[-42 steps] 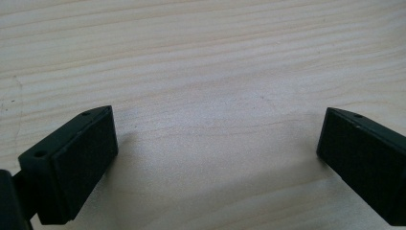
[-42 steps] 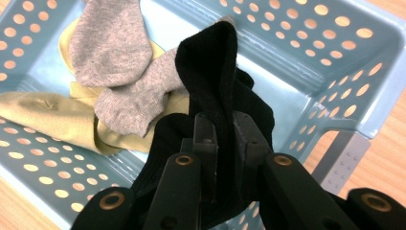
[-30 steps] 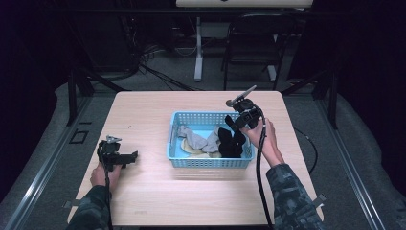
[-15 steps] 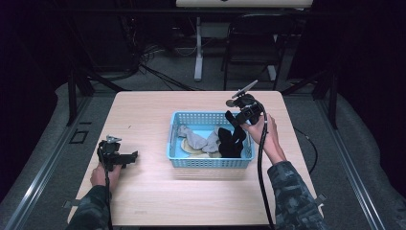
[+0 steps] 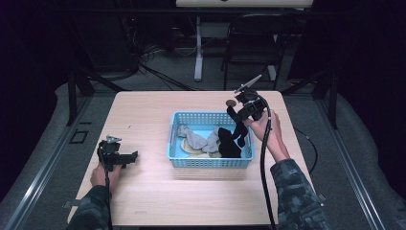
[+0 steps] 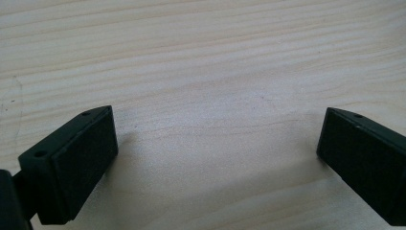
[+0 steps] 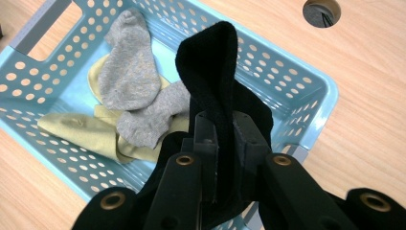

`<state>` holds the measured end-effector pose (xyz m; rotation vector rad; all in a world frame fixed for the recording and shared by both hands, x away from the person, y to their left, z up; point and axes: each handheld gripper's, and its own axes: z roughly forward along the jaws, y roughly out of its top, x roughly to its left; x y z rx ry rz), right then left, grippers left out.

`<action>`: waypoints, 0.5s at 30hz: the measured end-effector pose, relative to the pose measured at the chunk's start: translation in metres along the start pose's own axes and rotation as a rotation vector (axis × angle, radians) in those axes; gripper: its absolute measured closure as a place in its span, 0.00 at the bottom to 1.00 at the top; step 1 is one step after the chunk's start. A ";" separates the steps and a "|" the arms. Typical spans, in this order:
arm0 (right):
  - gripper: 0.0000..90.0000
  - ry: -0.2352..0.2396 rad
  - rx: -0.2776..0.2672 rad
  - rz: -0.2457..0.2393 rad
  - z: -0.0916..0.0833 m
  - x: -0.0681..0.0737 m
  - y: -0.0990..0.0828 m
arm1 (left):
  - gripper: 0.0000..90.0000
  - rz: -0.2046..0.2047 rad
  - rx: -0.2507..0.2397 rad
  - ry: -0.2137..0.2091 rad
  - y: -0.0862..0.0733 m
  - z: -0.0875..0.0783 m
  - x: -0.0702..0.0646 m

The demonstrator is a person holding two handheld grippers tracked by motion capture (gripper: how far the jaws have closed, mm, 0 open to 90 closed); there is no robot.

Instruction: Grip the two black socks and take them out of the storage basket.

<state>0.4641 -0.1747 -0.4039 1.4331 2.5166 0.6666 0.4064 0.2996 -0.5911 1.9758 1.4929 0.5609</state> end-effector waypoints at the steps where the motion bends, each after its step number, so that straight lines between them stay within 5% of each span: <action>1: 0.91 0.005 -0.015 0.004 -0.001 0.000 0.000 | 0.00 0.000 0.000 0.000 0.000 0.000 0.000; 15: 0.91 -0.021 -0.021 0.003 -0.022 -0.006 -0.001 | 0.00 0.000 0.000 0.000 0.000 0.000 0.000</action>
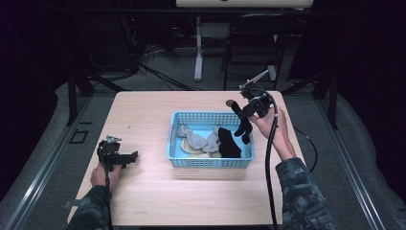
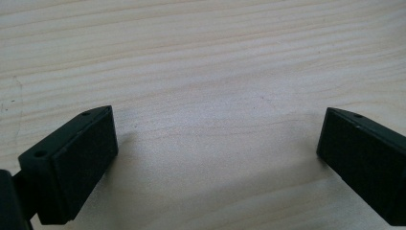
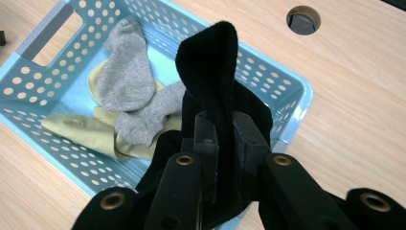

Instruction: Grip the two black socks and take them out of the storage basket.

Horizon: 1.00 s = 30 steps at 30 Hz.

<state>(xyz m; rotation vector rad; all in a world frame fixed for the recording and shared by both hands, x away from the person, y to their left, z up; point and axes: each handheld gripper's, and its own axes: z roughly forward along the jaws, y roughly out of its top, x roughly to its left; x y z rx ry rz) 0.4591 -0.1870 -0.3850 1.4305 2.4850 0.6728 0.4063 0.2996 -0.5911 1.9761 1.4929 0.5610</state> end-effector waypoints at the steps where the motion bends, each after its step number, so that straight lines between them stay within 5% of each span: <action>1: 0.91 0.005 -0.013 0.004 -0.001 -0.001 0.000 | 0.00 -0.001 0.000 0.000 0.000 0.000 0.000; 30: 0.91 -0.046 -0.032 0.068 -0.032 -0.035 -0.024 | 0.00 0.000 0.000 0.000 0.000 0.000 0.000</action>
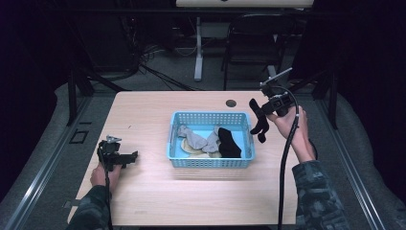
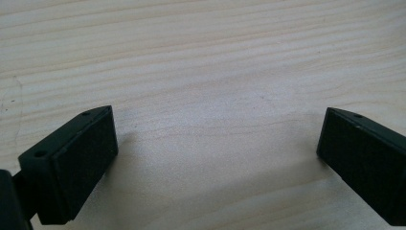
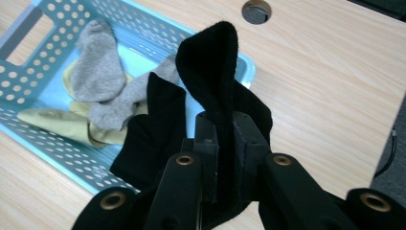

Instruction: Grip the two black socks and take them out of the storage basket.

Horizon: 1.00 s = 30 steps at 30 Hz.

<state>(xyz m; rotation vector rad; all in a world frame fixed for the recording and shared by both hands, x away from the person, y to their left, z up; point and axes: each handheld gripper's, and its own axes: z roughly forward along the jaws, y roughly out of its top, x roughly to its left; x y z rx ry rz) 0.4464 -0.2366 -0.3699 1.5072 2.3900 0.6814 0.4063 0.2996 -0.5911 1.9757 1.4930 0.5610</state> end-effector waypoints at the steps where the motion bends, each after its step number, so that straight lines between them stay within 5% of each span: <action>1: 0.91 -0.001 -0.005 0.012 -0.001 -0.002 -0.001 | 0.00 0.000 0.000 0.000 0.000 0.000 0.000; 17: 0.91 -0.044 0.018 0.081 -0.002 -0.037 -0.027 | 0.00 0.001 0.000 0.000 0.000 0.000 0.000; 30: 0.91 -0.058 0.064 0.120 0.020 -0.053 -0.044 | 0.00 0.000 0.000 0.000 0.000 0.000 0.000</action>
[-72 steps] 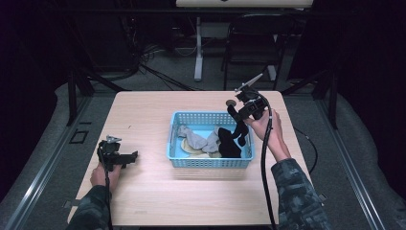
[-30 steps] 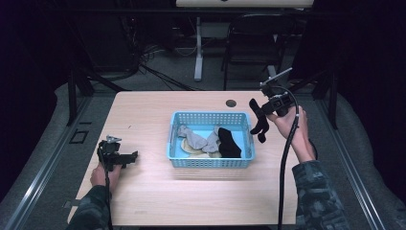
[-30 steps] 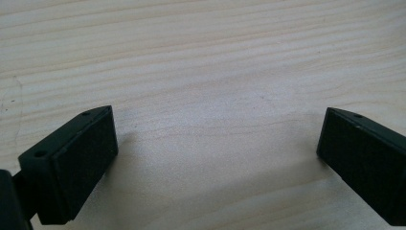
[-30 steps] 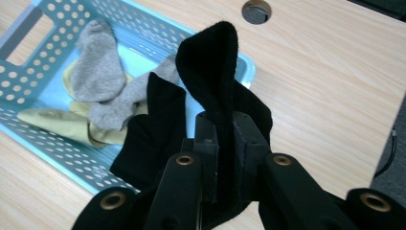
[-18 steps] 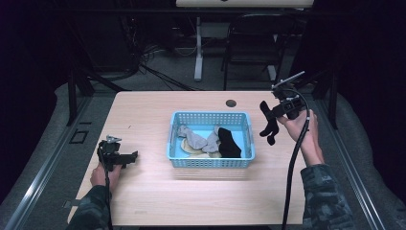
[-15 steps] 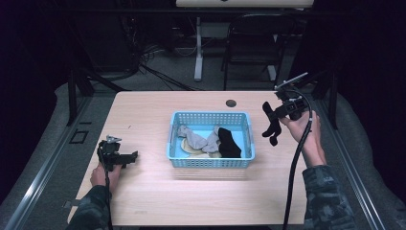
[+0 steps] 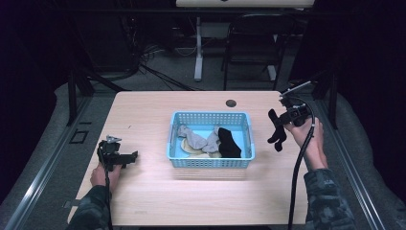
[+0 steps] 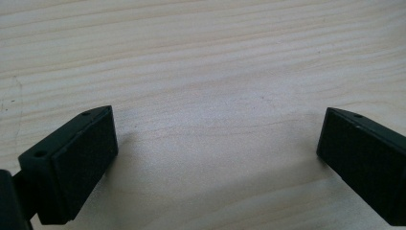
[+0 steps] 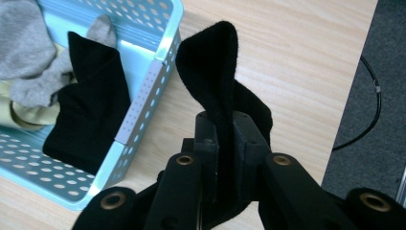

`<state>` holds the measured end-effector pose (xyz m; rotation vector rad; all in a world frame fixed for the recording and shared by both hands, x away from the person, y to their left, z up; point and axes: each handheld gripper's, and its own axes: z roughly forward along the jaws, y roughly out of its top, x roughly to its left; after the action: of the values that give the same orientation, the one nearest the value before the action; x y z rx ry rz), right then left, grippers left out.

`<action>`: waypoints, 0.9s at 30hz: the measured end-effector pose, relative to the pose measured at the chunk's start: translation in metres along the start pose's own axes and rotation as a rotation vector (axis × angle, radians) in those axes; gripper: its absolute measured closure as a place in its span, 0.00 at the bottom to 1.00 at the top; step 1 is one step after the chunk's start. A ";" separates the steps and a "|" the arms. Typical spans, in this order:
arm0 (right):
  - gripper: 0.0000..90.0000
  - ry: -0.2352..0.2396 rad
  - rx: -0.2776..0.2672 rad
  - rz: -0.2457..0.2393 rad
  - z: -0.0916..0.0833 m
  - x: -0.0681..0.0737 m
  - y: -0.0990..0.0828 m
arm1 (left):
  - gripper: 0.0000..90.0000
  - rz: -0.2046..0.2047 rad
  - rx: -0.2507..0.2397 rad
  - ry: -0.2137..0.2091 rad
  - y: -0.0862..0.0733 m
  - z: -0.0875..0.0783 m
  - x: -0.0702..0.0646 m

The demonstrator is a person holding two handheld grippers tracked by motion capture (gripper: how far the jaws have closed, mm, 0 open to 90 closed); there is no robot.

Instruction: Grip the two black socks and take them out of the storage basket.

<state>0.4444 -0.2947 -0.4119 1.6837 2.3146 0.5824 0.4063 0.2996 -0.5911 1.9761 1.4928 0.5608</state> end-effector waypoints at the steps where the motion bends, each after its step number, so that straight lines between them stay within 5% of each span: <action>1: 0.91 0.000 0.000 0.000 0.000 0.000 0.000 | 0.00 0.000 0.000 0.000 0.000 0.000 0.000; 27: 0.91 0.013 0.103 0.035 0.060 -0.008 -0.023 | 0.00 0.000 0.000 0.000 0.000 0.000 0.000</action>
<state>0.4517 -0.2968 -0.4762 1.7737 2.3661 0.4903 0.4063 0.2996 -0.5911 1.9762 1.4929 0.5609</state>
